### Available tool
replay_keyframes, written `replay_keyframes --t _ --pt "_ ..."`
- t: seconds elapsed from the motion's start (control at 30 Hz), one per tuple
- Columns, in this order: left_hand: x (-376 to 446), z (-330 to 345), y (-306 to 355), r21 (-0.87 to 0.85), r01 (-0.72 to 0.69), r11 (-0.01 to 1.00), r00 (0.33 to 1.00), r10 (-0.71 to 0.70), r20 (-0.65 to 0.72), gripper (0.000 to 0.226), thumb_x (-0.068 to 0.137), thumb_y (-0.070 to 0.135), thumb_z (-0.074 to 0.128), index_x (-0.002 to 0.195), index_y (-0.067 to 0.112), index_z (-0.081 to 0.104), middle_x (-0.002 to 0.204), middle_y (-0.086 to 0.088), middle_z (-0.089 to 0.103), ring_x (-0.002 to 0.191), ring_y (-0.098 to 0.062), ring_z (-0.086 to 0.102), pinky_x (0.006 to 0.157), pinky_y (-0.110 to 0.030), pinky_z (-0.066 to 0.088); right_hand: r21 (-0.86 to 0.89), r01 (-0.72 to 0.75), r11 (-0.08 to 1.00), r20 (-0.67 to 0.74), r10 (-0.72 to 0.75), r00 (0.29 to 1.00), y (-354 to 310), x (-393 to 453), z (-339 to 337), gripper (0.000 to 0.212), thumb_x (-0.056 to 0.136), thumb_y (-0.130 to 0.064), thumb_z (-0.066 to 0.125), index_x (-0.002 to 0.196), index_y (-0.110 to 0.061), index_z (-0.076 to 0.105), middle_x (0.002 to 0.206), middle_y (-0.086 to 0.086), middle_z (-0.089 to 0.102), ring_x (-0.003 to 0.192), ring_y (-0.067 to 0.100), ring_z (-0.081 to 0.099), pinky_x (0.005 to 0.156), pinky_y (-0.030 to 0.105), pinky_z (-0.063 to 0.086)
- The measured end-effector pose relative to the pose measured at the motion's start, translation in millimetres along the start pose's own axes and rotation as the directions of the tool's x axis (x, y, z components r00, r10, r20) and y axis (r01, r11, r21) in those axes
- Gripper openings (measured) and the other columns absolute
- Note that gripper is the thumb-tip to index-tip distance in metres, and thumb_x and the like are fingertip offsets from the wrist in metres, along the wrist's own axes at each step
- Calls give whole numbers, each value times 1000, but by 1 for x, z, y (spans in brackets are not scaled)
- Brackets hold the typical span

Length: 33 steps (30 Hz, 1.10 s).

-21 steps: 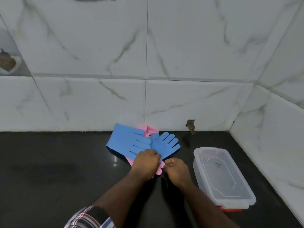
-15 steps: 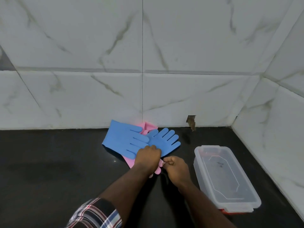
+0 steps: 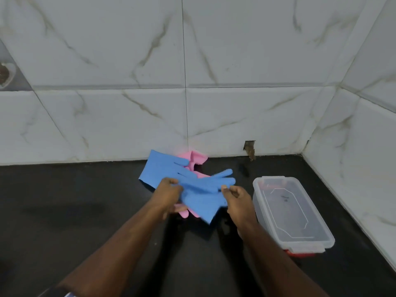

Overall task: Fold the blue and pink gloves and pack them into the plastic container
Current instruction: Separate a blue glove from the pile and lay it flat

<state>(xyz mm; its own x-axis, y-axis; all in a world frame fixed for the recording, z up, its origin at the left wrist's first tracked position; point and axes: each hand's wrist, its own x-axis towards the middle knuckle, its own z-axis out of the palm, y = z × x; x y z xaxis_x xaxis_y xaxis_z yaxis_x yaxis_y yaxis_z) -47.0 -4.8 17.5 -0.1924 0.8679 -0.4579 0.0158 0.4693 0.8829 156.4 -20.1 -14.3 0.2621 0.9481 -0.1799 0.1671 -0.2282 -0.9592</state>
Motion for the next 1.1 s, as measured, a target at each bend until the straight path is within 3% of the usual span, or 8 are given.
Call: replay_keyframes --t 0.2,0.3,0.37,0.53,0.6,0.7,0.83,1.1 --pt "-17 -34 -59 679 -291 674 919 394 3 47 78 32 63 125 28 54 119 1 58 110 -22 61 91 -42 53 -235 -46 971 40 57 998 9 -23 -7 32 85 -23 70 115 -21 62 102 -2 69 88 11 65 79 28 52" --pt "-29 -8 -51 828 -490 273 761 597 254 50 89 27 60 139 24 53 137 1 56 126 -24 50 101 -41 45 -211 -67 975 74 84 994 12 -33 -4 29 85 -20 73 112 -18 63 98 -3 68 83 6 63 64 18 44" --pt "-31 10 -43 849 -528 22 681 609 407 51 92 28 56 142 26 49 144 2 51 132 -24 46 103 -42 41 -191 -61 980 84 79 993 14 -41 -4 28 84 -17 73 111 -18 65 94 -7 68 83 3 62 65 16 43" --pt "-14 23 -37 874 -438 -212 768 416 486 33 92 23 53 124 25 58 125 0 60 115 -27 56 89 -41 43 -184 -36 982 141 62 988 25 -58 -14 34 85 -18 72 118 -18 64 104 -7 69 95 7 64 81 21 47" --pt "-15 27 -33 883 -444 -151 756 466 460 22 94 21 48 112 19 58 111 -3 64 103 -29 61 79 -38 44 -186 -33 982 158 63 985 29 -63 -23 37 86 -20 71 121 -19 62 105 -7 68 96 6 64 84 24 49" --pt "-25 32 -19 840 -454 299 813 524 253 18 100 27 42 106 15 54 98 -9 66 92 -32 62 72 -36 42 -197 -56 979 171 90 981 33 -66 -35 39 88 -23 70 125 -20 60 104 -8 69 94 5 64 88 31 53" --pt "-56 28 3 86 -197 977 980 194 39 20 98 18 42 81 18 52 84 -10 63 71 -26 63 60 -37 55 -156 -69 985 189 99 977 31 -69 -45 54 87 -31 71 136 -21 52 121 -5 65 104 11 62 82 28 50" --pt "-98 -10 -27 -510 160 845 973 -47 226 32 94 20 60 120 4 69 113 -18 70 95 -34 67 96 -50 51 63 -59 996 486 21 874 3 -74 -24 54 80 -22 79 129 -21 56 123 -7 69 113 11 65 83 22 54"
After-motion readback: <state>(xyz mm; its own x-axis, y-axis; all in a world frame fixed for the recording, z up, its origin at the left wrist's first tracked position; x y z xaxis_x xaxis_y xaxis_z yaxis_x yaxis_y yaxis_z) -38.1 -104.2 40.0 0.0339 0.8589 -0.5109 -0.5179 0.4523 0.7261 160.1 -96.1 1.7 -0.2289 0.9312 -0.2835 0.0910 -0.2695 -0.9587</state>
